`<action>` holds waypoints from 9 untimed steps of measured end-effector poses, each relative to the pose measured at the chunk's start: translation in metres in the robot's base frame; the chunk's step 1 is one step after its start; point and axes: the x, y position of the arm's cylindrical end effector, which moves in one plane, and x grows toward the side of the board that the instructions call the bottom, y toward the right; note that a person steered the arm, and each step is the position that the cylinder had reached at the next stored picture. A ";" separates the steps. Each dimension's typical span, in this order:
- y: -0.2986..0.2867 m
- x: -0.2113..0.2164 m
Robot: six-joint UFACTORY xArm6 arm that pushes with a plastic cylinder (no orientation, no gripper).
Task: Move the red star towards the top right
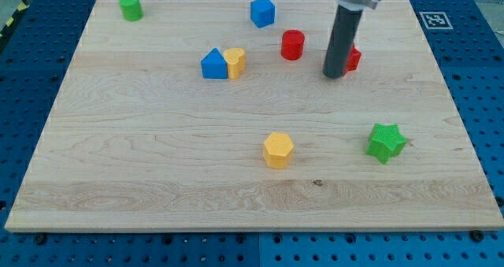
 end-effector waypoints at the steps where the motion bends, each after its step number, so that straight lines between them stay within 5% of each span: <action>1: 0.016 -0.013; 7: 0.119 -0.070; 9: 0.058 -0.082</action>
